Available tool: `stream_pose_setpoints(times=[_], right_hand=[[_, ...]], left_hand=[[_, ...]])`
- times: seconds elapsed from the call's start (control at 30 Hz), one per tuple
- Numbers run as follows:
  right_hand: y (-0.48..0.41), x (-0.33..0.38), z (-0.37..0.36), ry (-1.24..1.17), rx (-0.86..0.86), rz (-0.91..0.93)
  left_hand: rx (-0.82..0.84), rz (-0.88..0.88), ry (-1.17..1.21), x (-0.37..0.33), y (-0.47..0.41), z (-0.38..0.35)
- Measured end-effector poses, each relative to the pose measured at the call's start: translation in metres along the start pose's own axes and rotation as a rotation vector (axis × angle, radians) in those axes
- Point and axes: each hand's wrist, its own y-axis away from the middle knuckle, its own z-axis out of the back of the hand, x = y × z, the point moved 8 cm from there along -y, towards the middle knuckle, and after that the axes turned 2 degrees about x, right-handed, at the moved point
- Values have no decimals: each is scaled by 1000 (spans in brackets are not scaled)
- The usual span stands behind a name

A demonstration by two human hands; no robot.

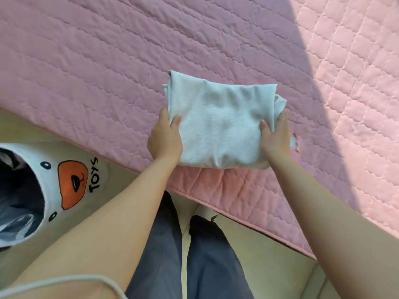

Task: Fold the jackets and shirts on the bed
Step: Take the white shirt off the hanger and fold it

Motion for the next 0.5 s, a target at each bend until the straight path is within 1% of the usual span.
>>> stream_pose_setpoints(times=[0.1, 0.13, 0.2, 0.3, 0.4, 0.5], right_hand=[[26, 22, -28, 3, 88, 72], [29, 23, -27, 1, 88, 67], [45, 42, -51, -3, 141, 101], [66, 62, -78, 20, 201, 136], [96, 96, -127, 75, 296, 207], [123, 131, -164, 95, 357, 280]], left_hand=[[-53, 90, 156, 45, 26, 27], [-58, 101, 189, 48, 33, 26], [-125, 167, 256, 76, 48, 50], [-203, 252, 316, 107, 64, 75], [-293, 364, 392, 163, 80, 110], [-352, 468, 445, 207, 93, 133]])
